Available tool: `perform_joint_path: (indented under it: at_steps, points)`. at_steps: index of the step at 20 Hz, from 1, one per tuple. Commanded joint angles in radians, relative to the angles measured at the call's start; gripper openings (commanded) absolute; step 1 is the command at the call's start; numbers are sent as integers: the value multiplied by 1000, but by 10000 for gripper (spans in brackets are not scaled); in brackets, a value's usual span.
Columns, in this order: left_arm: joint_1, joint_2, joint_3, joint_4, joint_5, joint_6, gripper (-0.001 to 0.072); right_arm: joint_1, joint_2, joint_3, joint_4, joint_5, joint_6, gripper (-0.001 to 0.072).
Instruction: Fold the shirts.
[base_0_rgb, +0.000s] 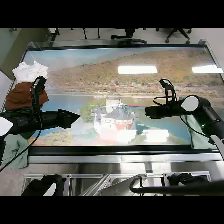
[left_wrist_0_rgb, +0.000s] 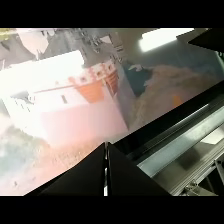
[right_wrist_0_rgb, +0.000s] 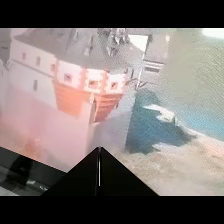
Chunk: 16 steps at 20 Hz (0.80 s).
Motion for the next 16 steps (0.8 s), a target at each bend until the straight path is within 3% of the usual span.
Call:
perform_joint_path:
  at_steps: [1, 16]
  points:
    - [0, 1, -1, 0, 0, 2, 12, 1, 0, 0, 0, 1, 0, 20]
    - [18, 1, 0, 38, 42, 2, 13, 1, 0, 0, 0, 1, 0, 20]
